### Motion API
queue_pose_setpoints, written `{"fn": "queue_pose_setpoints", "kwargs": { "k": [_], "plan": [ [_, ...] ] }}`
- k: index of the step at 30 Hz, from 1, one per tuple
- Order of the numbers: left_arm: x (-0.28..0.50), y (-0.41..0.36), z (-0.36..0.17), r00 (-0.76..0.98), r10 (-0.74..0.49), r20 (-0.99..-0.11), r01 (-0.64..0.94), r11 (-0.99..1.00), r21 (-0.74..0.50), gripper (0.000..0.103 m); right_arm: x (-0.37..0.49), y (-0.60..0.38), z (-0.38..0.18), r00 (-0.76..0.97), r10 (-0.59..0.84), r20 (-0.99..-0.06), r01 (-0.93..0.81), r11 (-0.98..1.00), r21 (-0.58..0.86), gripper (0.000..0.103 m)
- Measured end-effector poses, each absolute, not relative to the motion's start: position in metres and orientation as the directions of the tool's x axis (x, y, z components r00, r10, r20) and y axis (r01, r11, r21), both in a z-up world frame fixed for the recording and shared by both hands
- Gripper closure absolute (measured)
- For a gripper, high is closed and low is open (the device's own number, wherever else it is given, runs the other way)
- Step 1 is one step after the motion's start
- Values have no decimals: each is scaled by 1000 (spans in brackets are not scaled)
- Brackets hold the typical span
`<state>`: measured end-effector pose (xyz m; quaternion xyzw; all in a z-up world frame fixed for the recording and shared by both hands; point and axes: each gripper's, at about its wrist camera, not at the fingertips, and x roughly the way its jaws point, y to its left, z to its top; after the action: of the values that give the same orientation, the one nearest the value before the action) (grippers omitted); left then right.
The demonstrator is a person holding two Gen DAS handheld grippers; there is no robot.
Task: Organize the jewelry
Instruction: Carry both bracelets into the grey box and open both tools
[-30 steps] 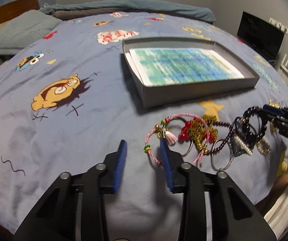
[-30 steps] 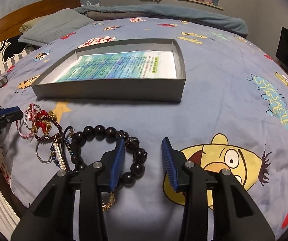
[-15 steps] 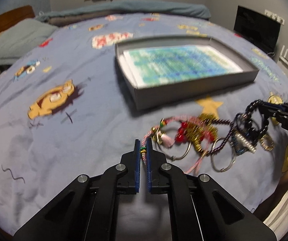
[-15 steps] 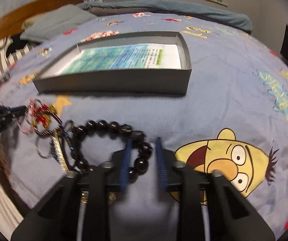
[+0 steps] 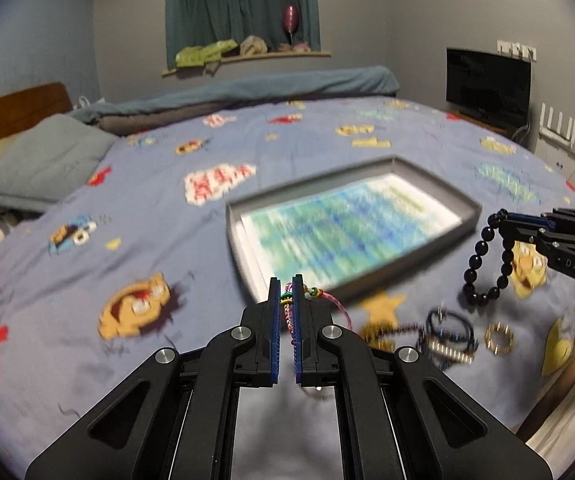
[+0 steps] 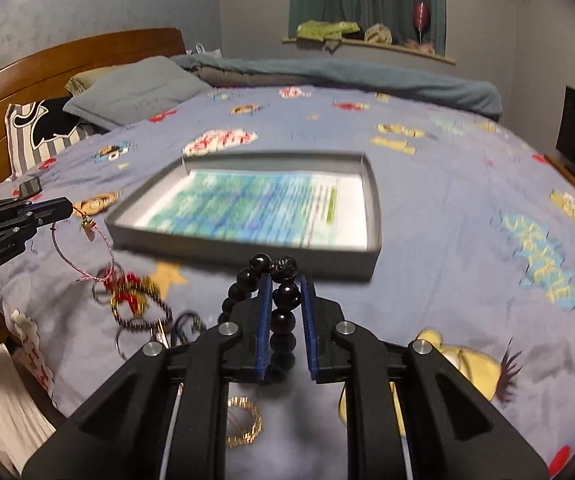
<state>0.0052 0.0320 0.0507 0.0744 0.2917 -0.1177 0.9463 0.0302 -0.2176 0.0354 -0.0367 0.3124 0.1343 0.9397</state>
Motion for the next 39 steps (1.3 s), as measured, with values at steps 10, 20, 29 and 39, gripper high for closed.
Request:
{"fn": "queue_pose_setpoints", "kwargs": {
  "k": [10, 20, 29, 39],
  "plan": [
    [55, 26, 103, 825, -271, -496, 284, 957, -52, 97, 77, -217, 99, 852, 194, -486, -222, 975, -1, 89],
    [130, 1, 86, 800, -287, -527, 273, 956, -107, 97, 153, -202, 85, 829, 231, -509, -236, 970, 56, 89],
    [177, 2, 16, 719, -254, -647, 235, 965, -118, 97, 197, -207, 33, 766, 197, -612, -188, 979, 79, 89],
    [197, 16, -3, 700, -181, -690, 166, 982, -90, 97, 216, -212, 6, 713, 132, -689, -125, 990, 60, 89]
  ]
}}
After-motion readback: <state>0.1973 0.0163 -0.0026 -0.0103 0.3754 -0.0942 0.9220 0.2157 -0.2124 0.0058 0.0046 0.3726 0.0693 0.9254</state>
